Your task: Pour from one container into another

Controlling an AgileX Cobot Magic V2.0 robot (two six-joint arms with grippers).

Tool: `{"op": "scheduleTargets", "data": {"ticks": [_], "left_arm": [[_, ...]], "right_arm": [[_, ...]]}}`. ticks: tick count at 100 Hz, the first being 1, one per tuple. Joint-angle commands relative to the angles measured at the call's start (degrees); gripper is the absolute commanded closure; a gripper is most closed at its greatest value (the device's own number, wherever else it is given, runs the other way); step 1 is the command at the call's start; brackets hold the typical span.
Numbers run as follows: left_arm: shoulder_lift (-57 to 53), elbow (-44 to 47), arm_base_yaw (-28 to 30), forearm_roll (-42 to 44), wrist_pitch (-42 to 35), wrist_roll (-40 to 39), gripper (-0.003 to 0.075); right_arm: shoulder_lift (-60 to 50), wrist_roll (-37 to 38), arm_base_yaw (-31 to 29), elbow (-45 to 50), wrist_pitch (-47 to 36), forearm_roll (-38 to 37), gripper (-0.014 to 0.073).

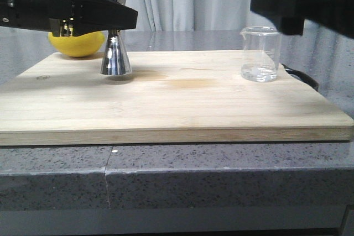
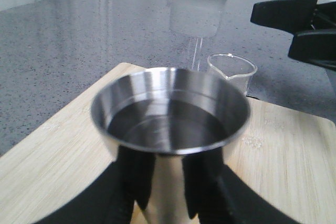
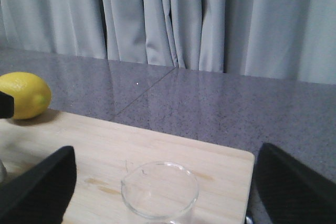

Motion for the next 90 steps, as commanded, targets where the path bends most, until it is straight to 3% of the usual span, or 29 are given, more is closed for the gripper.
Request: {"op": "scheduleTargets", "data": {"ticks": [1, 42, 90], "left_arm": [[-2.2, -1.6, -0.4, -4.4, 6.7, -0.3, 0.0533], [-2.2, -1.6, -0.5, -4.4, 6.9, 0.1, 0.0533], [-2.0, -6.1, -5.2, -4.4, 4.9, 5.4, 0.0533]], "right_arm": [[-2.3, 0.1, 0.0, -1.0, -3.8, -1.0, -0.0031], [-2.6, 0.1, 0.0, -1.0, -3.7, -1.0, -0.0031], [-2.6, 0.1, 0.0, -1.0, -3.9, -1.0, -0.0031]]}}
